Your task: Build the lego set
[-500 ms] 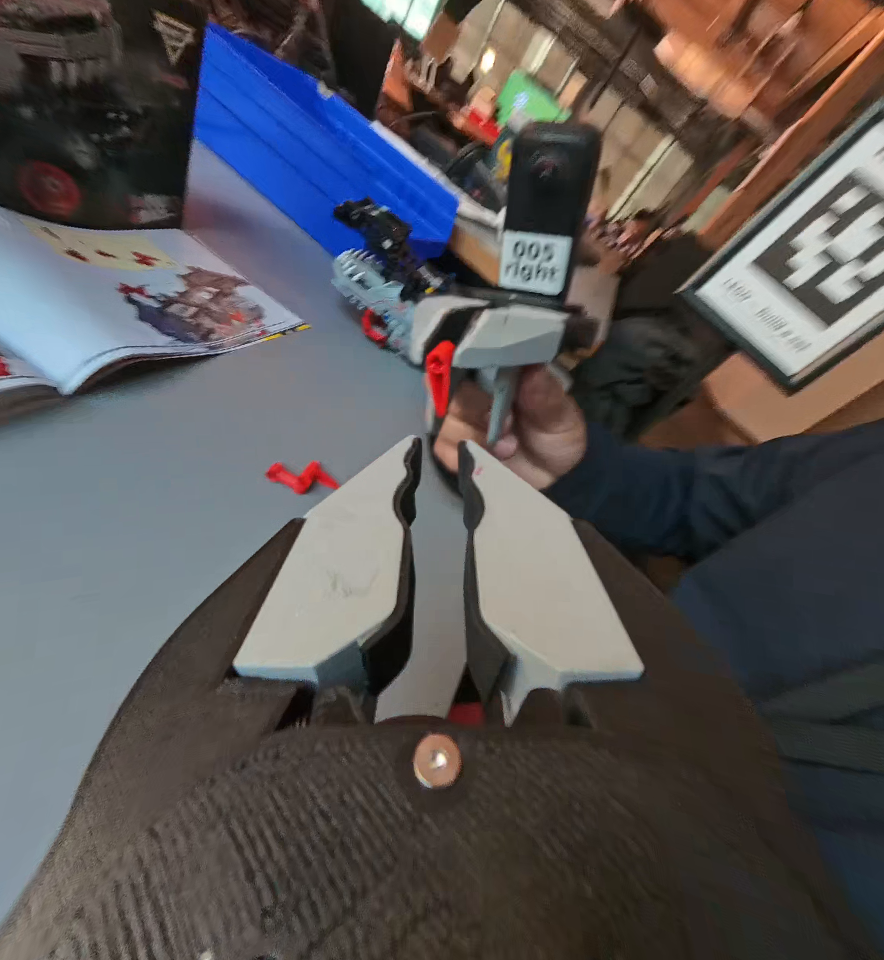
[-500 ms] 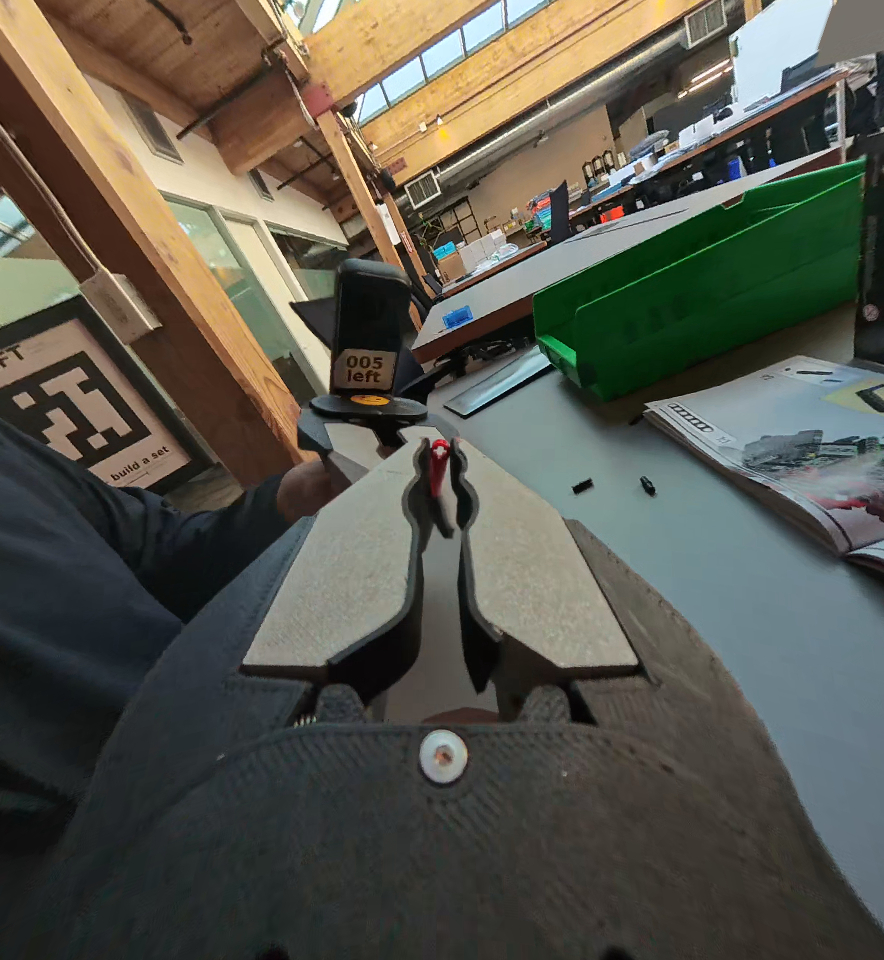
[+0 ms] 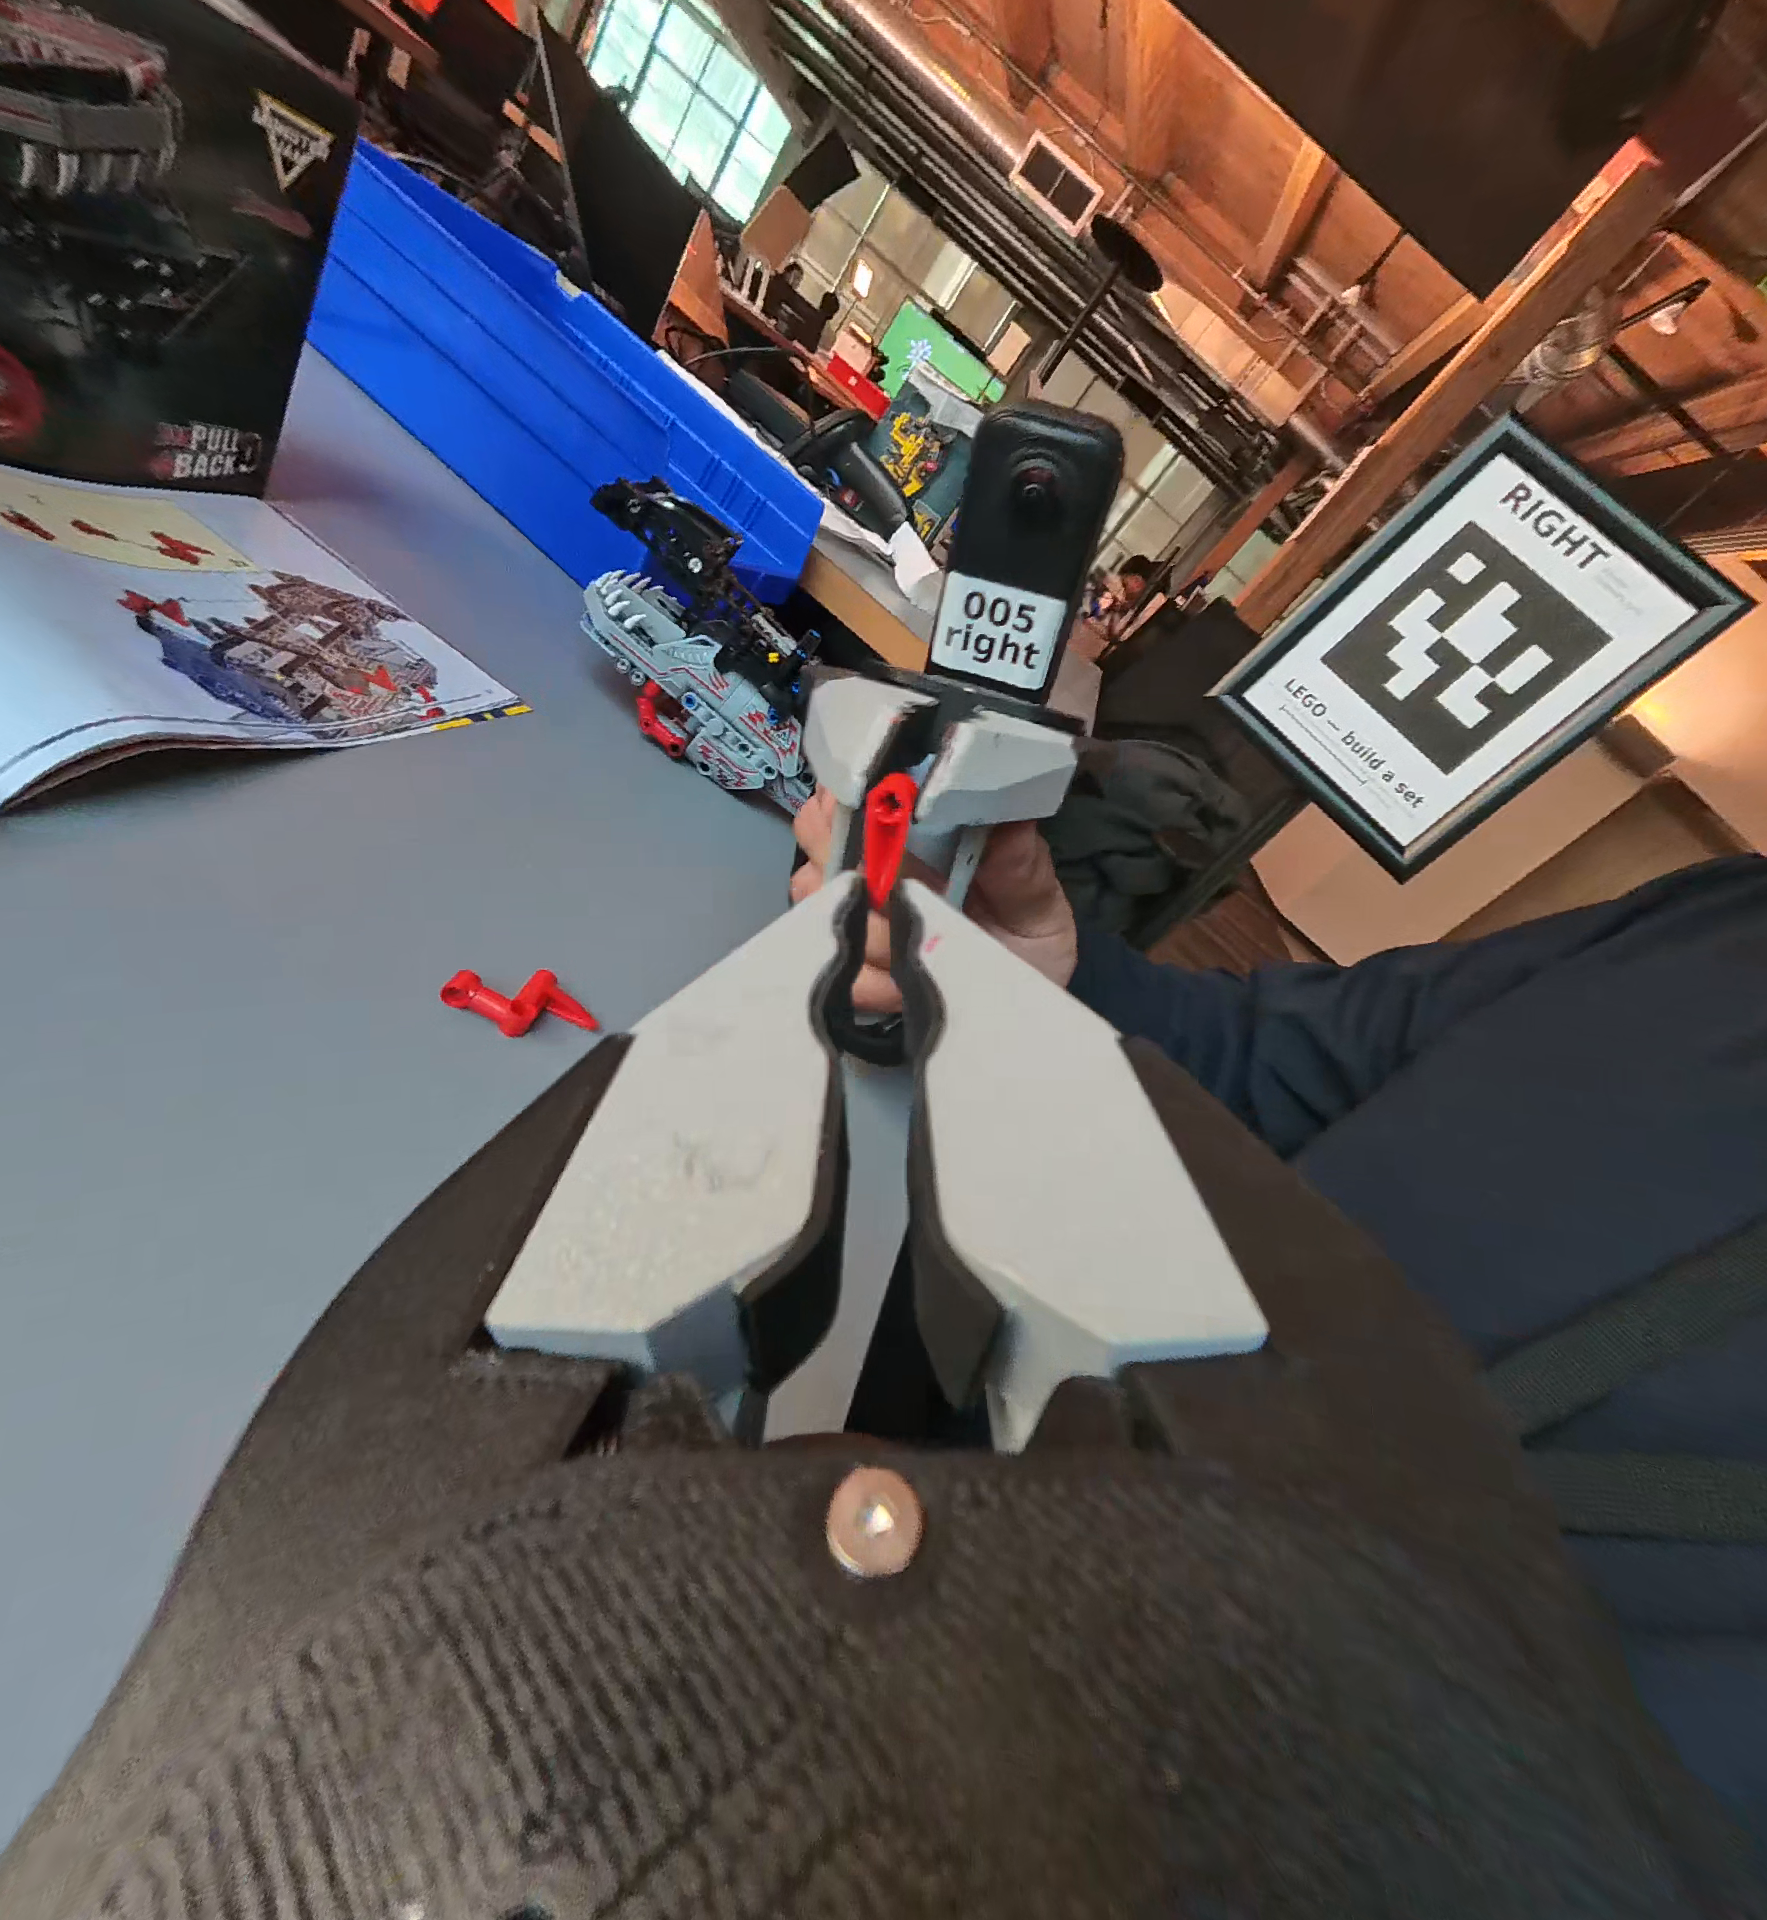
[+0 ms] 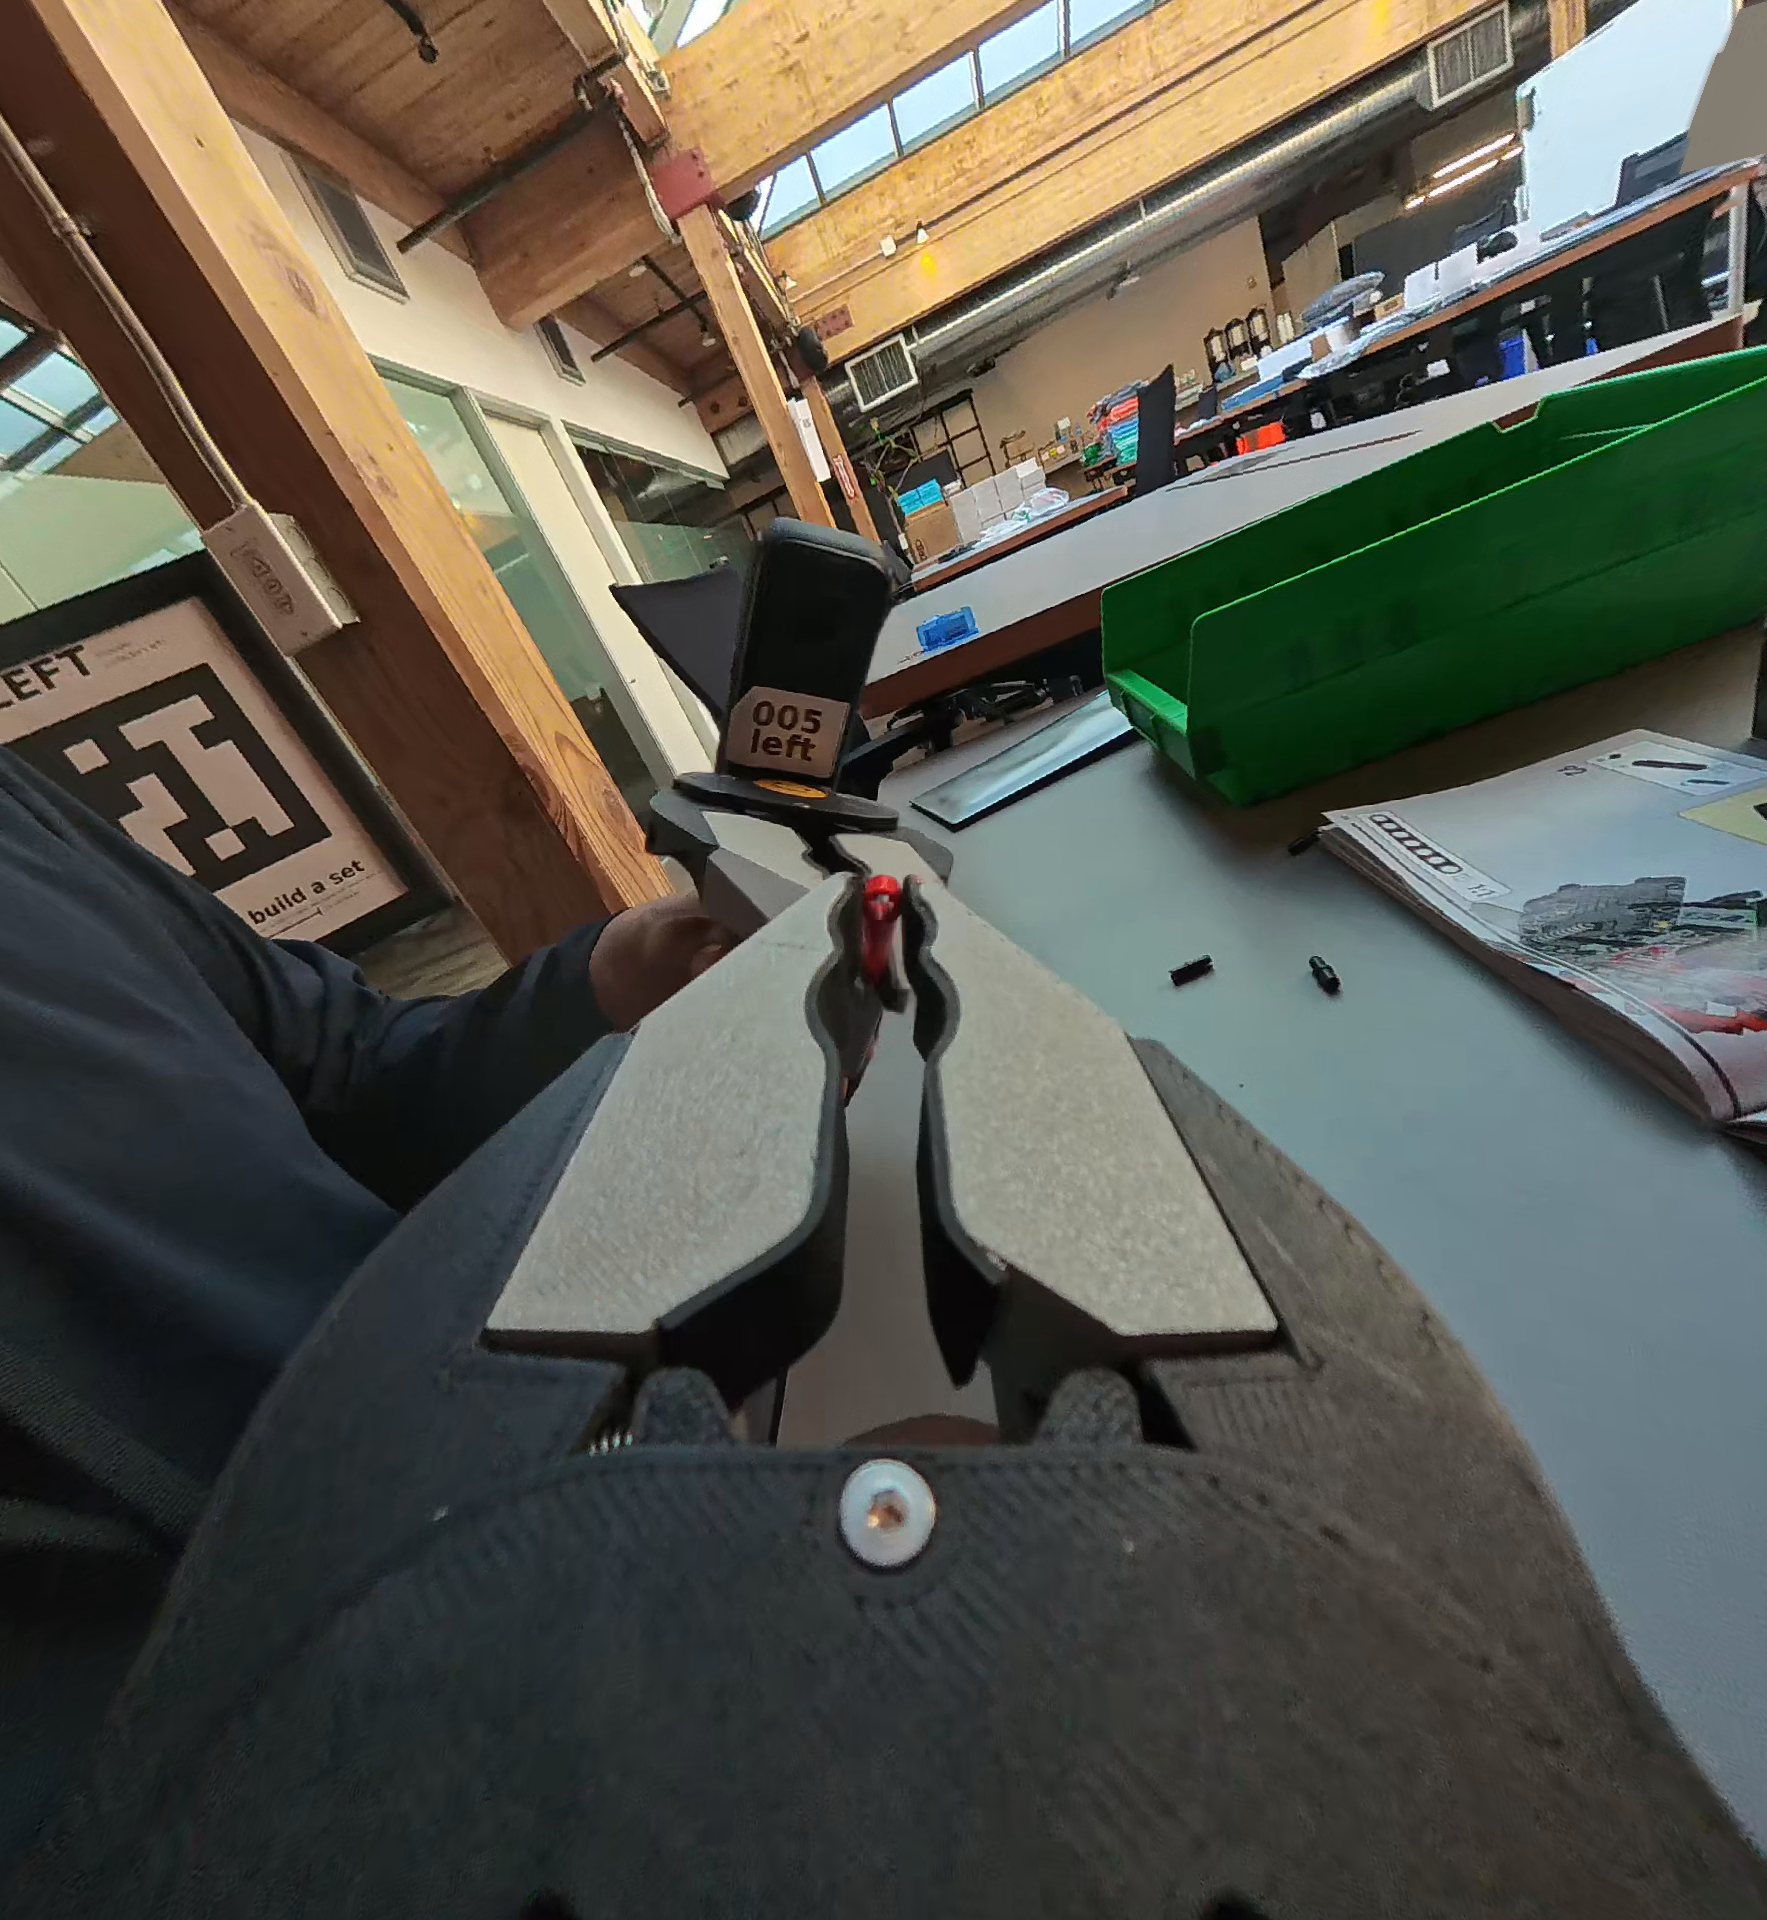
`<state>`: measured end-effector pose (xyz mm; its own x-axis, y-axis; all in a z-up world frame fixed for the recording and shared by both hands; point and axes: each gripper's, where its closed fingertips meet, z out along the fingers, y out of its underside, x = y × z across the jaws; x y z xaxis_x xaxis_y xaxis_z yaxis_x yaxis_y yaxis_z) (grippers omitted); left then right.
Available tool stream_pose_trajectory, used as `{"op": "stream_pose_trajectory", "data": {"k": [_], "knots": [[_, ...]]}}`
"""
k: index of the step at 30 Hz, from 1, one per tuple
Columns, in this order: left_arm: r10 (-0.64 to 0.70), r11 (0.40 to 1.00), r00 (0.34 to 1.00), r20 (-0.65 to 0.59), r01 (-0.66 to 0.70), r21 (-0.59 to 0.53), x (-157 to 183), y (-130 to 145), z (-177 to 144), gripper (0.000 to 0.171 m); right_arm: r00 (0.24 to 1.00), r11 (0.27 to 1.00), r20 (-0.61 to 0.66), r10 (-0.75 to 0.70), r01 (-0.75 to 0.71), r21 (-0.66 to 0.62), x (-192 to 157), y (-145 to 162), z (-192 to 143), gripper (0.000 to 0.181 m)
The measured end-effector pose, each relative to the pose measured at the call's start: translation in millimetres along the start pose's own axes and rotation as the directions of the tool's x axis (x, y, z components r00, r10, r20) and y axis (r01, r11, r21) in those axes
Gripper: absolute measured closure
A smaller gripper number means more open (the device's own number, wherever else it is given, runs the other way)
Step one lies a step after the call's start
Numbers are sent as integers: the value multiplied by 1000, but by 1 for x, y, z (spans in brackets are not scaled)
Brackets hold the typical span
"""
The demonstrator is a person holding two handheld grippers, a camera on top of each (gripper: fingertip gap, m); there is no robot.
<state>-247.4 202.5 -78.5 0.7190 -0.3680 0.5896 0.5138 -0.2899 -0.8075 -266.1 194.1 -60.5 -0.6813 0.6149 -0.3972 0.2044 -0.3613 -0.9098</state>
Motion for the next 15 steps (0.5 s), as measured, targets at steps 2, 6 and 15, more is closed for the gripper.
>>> {"op": "stream_pose_trajectory", "data": {"k": [2, 6, 15], "knots": [[24, 1000, 1000, 13, -24, 4, 0, 0, 0, 171, 1000, 1000, 4, 5, -5, 5, 0, 0, 0, 179], [29, 1000, 1000, 7, -29, 7, 0, 0, -1, 171, 999, 999, 18, 45, -45, 14, 1, 0, 1, 179], [43, 999, 999, 26, -43, -9, -7, 1, -4, 171, 994, 994, 32, 109, -109, 9, 6, 4, 6, 179]]}}
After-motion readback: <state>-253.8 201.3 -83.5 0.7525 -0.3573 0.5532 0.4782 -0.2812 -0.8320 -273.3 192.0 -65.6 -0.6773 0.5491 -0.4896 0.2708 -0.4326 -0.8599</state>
